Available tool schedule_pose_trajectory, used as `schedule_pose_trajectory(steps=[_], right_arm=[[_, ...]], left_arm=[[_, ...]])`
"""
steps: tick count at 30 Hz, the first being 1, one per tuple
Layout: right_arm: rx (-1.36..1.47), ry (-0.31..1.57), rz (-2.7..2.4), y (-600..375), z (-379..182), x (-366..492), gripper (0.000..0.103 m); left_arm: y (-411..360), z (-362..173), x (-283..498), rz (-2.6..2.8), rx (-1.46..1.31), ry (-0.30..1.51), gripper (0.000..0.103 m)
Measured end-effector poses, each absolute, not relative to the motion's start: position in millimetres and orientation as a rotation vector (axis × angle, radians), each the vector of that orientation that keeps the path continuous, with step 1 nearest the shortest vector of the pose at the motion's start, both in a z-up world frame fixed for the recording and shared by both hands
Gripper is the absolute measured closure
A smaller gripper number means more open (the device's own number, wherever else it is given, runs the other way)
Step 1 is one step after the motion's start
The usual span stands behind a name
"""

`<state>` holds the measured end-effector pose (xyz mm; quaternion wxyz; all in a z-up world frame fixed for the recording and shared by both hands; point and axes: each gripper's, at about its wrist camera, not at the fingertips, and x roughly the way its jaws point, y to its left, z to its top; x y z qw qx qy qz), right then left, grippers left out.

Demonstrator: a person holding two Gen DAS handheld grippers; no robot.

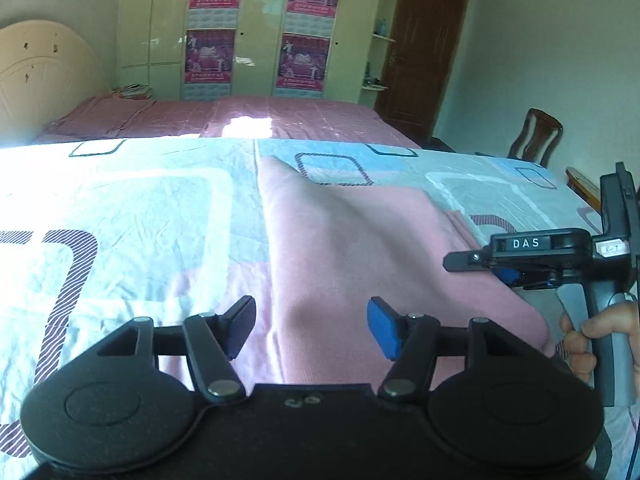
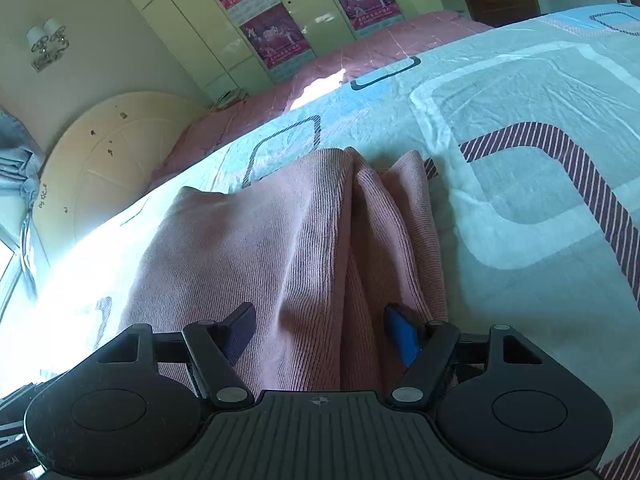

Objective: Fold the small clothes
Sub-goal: 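Grasp the other side edge with the right tool and fold it over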

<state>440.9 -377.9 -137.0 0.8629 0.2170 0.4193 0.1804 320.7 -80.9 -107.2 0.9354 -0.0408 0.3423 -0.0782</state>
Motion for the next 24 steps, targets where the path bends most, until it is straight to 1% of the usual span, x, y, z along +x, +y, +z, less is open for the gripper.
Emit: schedule_pose_trajectory(steps=[1, 10, 11, 12, 20, 22, 24], right_arm=[[0.449, 0.891, 0.379, -377, -138, 442, 0.076], [0.444, 0.921, 0.396, -366, -141, 459, 0.076], [0.426, 0.919, 0.393, -364, -138, 459, 0.079], [0.405, 0.913, 0.398, -362, -135, 458, 0.09], [0.248, 0.737, 0.334, -368, -91, 437, 0.093], [0.235, 0.725, 0.307, -375, -88, 429, 0.093], [0.241, 0.776, 0.301, -381, -100, 430, 0.093]], left_arm=[[-77, -107, 323, -0.146, -0.088, 0.699, 0.042], [-65, -112, 356, -0.111, -0.175, 0.717, 0.042], [-65, -113, 361, -0.111, -0.176, 0.718, 0.042], [-66, -113, 365, -0.112, -0.177, 0.72, 0.042], [-78, -103, 377, -0.163, -0.169, 0.673, 0.042], [-83, -104, 377, -0.187, -0.167, 0.671, 0.042], [-89, -112, 377, -0.204, -0.167, 0.693, 0.04]])
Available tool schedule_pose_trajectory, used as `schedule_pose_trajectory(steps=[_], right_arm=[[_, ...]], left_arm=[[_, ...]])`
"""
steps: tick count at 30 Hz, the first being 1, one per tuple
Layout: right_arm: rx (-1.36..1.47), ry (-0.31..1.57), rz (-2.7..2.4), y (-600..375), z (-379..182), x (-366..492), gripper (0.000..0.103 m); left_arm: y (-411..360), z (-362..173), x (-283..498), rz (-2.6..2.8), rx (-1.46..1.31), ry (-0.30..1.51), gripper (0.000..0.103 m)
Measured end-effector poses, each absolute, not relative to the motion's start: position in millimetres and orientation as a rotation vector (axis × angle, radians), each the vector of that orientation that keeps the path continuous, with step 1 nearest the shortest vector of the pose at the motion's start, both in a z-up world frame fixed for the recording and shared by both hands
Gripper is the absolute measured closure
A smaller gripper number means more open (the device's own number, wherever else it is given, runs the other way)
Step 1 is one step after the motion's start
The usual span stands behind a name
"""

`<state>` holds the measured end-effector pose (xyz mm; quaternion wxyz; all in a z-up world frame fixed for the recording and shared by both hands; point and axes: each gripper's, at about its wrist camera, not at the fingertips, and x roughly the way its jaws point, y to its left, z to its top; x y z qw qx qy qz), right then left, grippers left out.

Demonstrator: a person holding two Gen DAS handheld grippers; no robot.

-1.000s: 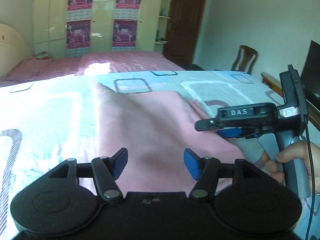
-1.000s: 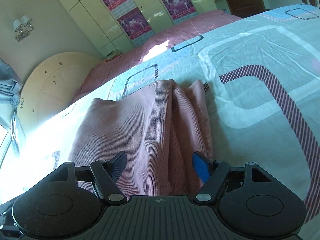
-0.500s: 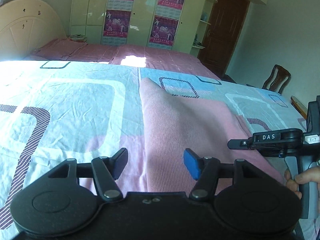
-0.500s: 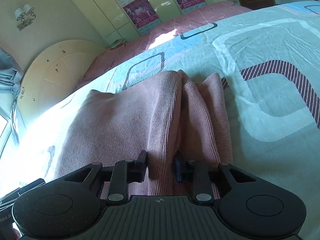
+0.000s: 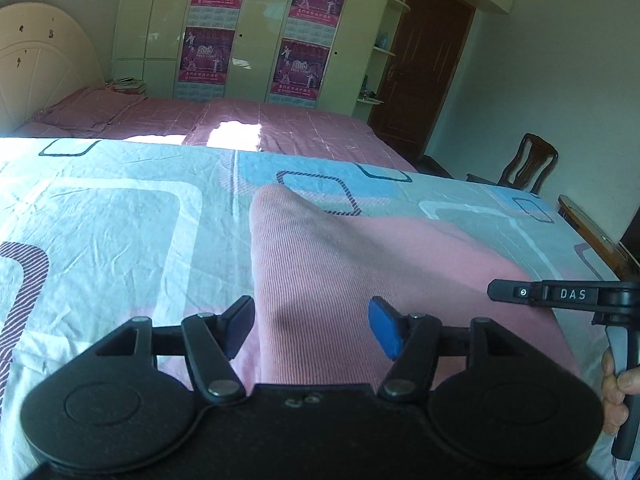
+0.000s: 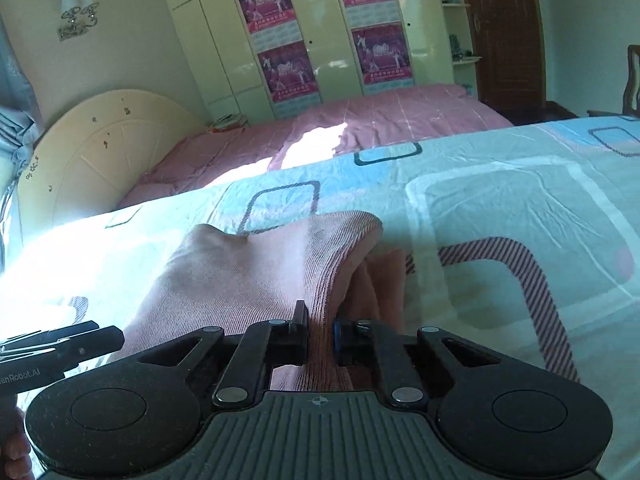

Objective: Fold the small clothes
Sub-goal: 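Grasp the other side edge with the right tool and fold it over, then open the right tool and release the folded stack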

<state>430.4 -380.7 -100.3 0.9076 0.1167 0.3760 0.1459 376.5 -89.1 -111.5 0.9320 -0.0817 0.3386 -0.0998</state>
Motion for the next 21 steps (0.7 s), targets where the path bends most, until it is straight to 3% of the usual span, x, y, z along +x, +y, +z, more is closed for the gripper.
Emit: schedule_pose_trajectory(steps=[10, 17, 18, 20, 21], right_arm=[[0.297, 0.856, 0.217, -399, -132, 430, 0.092], [0.36, 0.819, 0.237, -419, -98, 394, 0.091], [0.36, 0.823, 0.244, -419, -98, 388, 0.089], [0.364, 0.835, 0.251, -418, -98, 376, 0.073], [0.366, 0.839, 0.252, -418, -98, 370, 0.056]], left_arm=[[-97, -138, 380, -0.207, -0.127, 0.773, 0.038], [-97, -139, 380, -0.207, -0.131, 0.783, 0.038], [-98, -139, 380, -0.208, -0.128, 0.784, 0.038], [-98, -138, 380, -0.208, -0.124, 0.787, 0.038], [-98, -138, 380, -0.208, -0.125, 0.79, 0.038]])
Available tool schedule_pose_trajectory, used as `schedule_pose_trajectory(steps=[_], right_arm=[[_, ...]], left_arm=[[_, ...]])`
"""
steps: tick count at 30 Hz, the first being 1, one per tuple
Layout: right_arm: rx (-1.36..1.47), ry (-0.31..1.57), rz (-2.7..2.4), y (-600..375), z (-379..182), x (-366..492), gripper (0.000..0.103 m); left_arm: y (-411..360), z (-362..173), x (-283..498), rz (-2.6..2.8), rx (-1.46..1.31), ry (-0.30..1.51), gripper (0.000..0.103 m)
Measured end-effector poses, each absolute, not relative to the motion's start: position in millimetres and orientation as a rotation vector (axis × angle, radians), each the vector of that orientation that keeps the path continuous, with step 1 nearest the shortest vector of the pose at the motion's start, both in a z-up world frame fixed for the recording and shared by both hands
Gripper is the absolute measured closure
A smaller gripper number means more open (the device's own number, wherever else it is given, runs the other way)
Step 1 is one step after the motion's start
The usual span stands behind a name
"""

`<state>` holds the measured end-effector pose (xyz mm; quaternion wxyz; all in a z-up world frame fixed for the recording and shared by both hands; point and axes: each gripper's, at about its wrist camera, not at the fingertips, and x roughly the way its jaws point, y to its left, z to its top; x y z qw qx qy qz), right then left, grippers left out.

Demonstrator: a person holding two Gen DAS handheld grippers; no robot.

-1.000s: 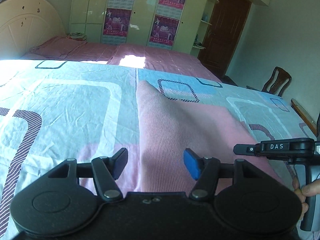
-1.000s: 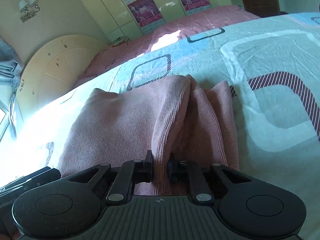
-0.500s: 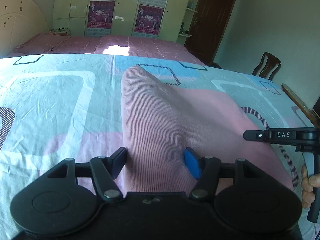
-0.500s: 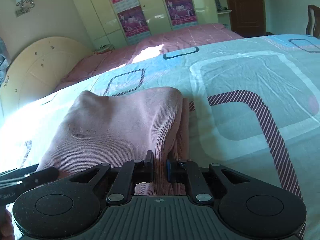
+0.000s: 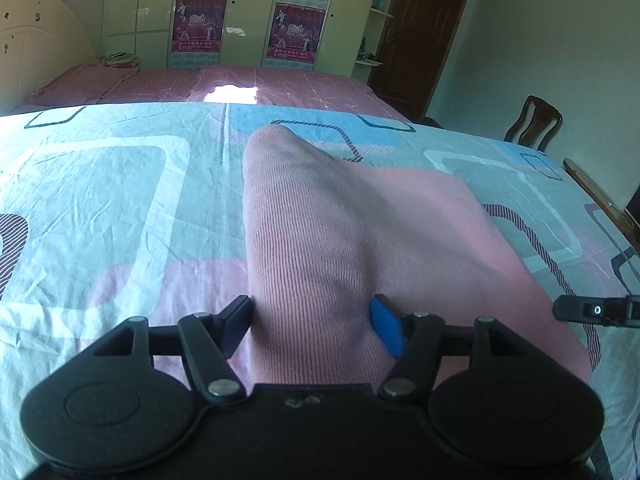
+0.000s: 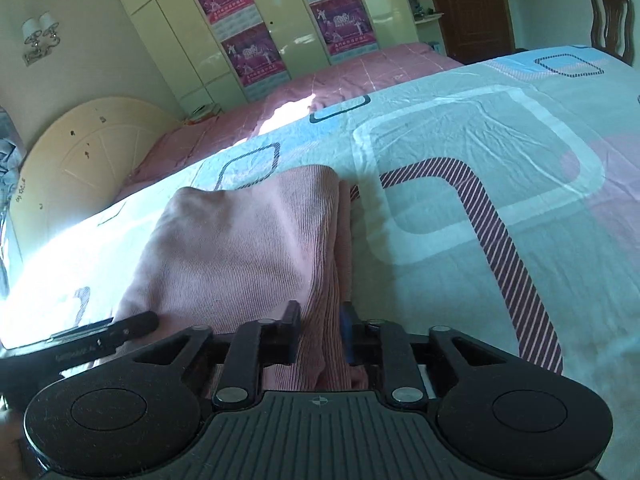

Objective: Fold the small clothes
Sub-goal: 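Open the right tool and release the folded stack, then pinch and straighten the stack edge with the right tool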

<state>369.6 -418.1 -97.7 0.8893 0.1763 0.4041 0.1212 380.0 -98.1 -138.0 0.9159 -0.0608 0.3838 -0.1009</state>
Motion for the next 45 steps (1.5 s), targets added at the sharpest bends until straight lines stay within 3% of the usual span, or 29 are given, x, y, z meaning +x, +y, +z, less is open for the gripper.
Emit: schedule_pose_trajectory(steps=[1, 8, 12, 16, 21, 26, 33, 35, 36, 37, 45], right_arm=[[0.367, 0.836, 0.255, -418, -97, 363, 0.05], [0.304, 0.899, 0.276, -402, -112, 338, 0.051], [0.29, 0.919, 0.248, -398, -121, 338, 0.077], [0.211, 0.912, 0.261, -389, -116, 341, 0.089], [0.109, 0.798, 0.241, -389, -91, 331, 0.094], [0.156, 0.919, 0.205, -399, -129, 337, 0.095], [0.259, 0.853, 0.219, -414, -96, 335, 0.091], [0.293, 0.832, 0.218, -418, -87, 343, 0.074], [0.312, 0.823, 0.218, -419, -84, 348, 0.056], [0.33, 0.811, 0.217, -420, -81, 356, 0.051], [0.405, 0.834, 0.219, -407, -89, 435, 0.052]], left_arm=[[-98, -138, 380, -0.207, -0.127, 0.792, 0.038], [-100, -137, 380, -0.202, -0.125, 0.794, 0.038], [-100, -137, 380, -0.199, -0.123, 0.794, 0.038], [-100, -137, 380, -0.198, -0.124, 0.796, 0.037], [-102, -136, 378, -0.197, -0.124, 0.797, 0.038], [-108, -139, 375, -0.194, -0.11, 0.79, 0.036], [-100, -127, 374, -0.205, -0.128, 0.797, 0.035], [-98, -120, 372, -0.209, -0.126, 0.775, 0.035], [-96, -115, 372, -0.21, -0.131, 0.762, 0.035], [-94, -111, 374, -0.209, -0.138, 0.75, 0.035], [-90, -106, 418, -0.171, -0.138, 0.74, 0.036]])
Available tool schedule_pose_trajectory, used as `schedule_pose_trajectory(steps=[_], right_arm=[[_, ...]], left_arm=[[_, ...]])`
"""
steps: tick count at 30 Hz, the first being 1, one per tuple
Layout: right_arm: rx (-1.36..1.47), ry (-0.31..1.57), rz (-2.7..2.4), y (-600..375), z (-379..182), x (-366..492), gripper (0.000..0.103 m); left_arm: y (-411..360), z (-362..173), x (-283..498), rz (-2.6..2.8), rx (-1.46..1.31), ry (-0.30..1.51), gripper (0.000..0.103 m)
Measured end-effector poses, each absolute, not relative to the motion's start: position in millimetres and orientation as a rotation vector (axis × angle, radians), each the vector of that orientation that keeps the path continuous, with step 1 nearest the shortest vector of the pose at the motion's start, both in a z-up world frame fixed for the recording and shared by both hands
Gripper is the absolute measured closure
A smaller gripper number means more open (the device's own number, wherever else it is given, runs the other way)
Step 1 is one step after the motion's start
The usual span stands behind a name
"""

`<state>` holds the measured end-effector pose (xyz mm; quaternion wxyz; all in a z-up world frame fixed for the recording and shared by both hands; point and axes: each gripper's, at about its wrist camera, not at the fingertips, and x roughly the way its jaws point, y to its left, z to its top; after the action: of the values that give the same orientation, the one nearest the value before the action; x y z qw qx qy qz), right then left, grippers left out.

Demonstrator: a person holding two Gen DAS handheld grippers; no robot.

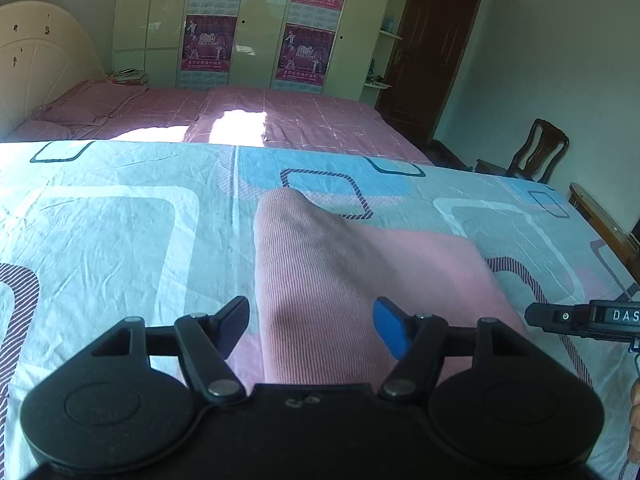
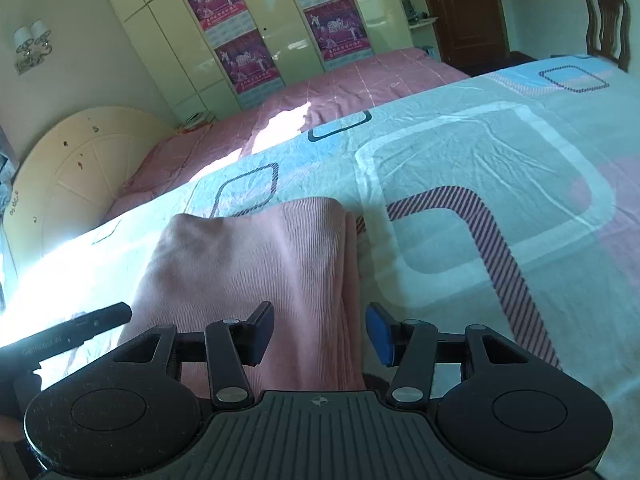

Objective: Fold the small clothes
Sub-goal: 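Pinch and straighten the stack edge with the right tool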

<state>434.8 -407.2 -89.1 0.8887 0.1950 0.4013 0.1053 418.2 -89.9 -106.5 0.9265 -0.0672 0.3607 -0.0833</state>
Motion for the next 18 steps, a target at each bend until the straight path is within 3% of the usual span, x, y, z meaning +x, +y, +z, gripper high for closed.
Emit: schedule_pose_trajectory(steps=[5, 7, 11, 13, 18], right_arm=[[0.409, 0.859, 0.185, -396, -108, 481, 0.052], [0.404, 0.893, 0.173, -394, -117, 495, 0.078], [0.429, 0.903, 0.183, -397, -128, 502, 0.081], [0.398, 0.852, 0.18, -396, -122, 497, 0.094], [0.295, 0.834, 0.144, -390, -135, 497, 0.095]], left_arm=[[-92, -122, 447, -0.136, -0.151, 0.764, 0.039], [-92, -127, 453, -0.137, -0.161, 0.774, 0.039], [-92, -139, 461, -0.146, -0.184, 0.793, 0.037], [-92, -141, 460, -0.149, -0.193, 0.785, 0.039], [-93, -153, 463, -0.129, -0.199, 0.793, 0.037]])
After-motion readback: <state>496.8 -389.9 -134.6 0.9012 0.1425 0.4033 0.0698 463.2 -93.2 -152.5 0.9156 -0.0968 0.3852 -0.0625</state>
